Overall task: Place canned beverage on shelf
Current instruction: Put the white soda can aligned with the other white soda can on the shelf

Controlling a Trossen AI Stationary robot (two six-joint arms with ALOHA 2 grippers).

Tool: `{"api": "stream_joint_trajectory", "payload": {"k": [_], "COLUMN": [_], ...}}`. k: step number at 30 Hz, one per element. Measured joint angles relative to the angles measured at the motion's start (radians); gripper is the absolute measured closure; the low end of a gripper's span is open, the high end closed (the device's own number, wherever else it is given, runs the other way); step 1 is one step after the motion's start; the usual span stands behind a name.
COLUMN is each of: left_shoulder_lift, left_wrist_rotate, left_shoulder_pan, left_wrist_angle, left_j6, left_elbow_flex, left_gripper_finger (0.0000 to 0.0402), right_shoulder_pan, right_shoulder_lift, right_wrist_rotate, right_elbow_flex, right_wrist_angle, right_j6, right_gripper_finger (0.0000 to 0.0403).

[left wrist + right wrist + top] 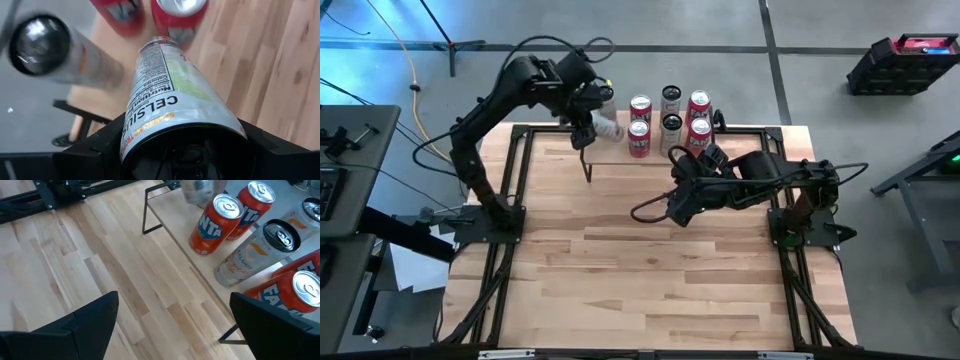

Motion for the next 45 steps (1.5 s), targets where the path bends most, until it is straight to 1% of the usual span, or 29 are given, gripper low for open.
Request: {"api": "stream_joint_trajectory", "payload": {"k": [6,15,23,30,40,45], "left_shoulder_lift": [-0.056,-0.071,-0.072,-0.073,-0.073,-0.072], "left_wrist_rotate": [0.003,-0.026,-0.052,-0.065,-0.065,-0.065], "left_shoulder_pan": [0.000,0.006,0.005,0.005,0.005,0.005], "left_wrist_angle": [-0.001,0.002,0.003,0.011,0.024,0.025], "left_j6": [0.022,0.033,0.042,0.042,0.042,0.041], "left_elbow_flex": [-0.130,-0.225,-0.231,-0.302,-0.306,-0.306], "left_gripper_finger": [0.0158,0.0158,0.0155,0.0152,0.0148,0.0136], "right_shoulder_pan": [0.000,-0.007,-0.007,-0.007,-0.007,-0.007], "right_shoulder_lift": [0.000,0.000,0.000,0.000,0.000,0.000], "right_wrist_rotate": [-0.007,-0.006,-0.003,0.021,0.021,0.021], "right_elbow_flex": [0.000,0.000,0.000,0.000,0.000,0.000], "right_wrist_angle": [0.000,0.007,0.052,0.077,0.109,0.109], "right_j6": [0.000,0.005,0.008,0.008,0.008,0.008], "right_gripper_finger": [0.0034,0.0034,0.0034,0.0034,0.0034,0.0034]}}
